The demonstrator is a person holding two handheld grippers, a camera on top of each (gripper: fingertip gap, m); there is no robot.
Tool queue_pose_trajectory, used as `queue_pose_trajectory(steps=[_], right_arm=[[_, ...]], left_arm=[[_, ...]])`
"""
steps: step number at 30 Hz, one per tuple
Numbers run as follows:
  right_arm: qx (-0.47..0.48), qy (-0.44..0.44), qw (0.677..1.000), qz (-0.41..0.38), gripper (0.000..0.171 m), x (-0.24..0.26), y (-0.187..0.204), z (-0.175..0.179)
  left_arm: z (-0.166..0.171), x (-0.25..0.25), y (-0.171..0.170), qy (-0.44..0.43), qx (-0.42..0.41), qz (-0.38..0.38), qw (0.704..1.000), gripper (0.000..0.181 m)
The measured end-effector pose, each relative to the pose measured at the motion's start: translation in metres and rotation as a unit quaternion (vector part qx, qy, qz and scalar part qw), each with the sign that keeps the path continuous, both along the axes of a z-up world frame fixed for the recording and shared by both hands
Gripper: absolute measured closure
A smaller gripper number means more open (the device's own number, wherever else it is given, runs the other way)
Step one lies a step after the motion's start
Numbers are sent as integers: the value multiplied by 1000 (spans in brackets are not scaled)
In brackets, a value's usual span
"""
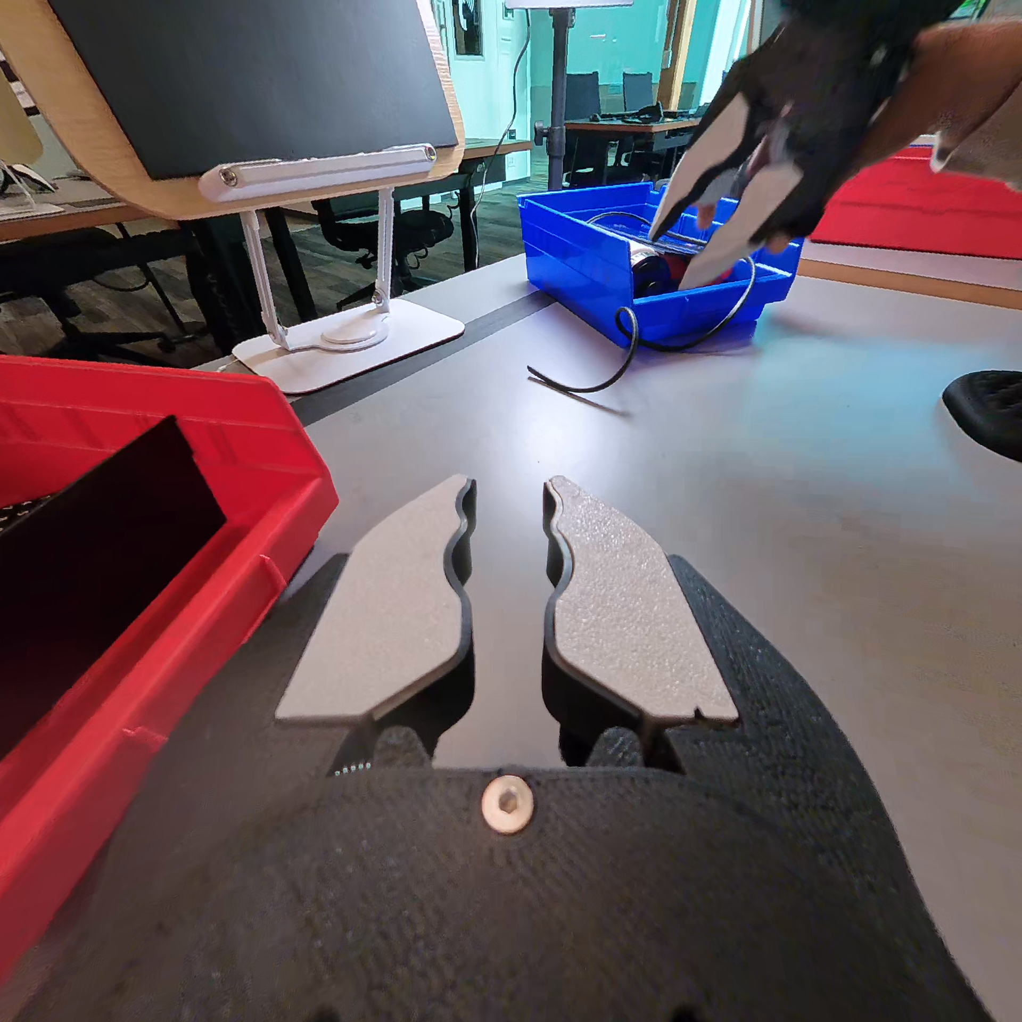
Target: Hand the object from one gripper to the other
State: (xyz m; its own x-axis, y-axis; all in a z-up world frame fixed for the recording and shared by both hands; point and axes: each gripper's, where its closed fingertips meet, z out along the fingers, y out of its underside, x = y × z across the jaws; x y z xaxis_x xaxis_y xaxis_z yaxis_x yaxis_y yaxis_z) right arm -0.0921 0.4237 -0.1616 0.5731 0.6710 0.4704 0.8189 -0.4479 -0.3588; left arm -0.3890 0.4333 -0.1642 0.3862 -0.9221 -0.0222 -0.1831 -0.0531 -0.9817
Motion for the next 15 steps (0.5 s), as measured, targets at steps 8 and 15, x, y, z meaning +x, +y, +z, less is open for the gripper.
queue_pose_trajectory(steps=[8, 15], right_arm=[[-42, -276, 951, 134, 156, -9, 33, -75], [70, -57, 991, 95, 166, -35, 36, 32]], left_arm=[[2, -7, 2, -5, 6, 8, 1000, 159], [3, -9, 4, -13, -3, 5, 1000, 159]])
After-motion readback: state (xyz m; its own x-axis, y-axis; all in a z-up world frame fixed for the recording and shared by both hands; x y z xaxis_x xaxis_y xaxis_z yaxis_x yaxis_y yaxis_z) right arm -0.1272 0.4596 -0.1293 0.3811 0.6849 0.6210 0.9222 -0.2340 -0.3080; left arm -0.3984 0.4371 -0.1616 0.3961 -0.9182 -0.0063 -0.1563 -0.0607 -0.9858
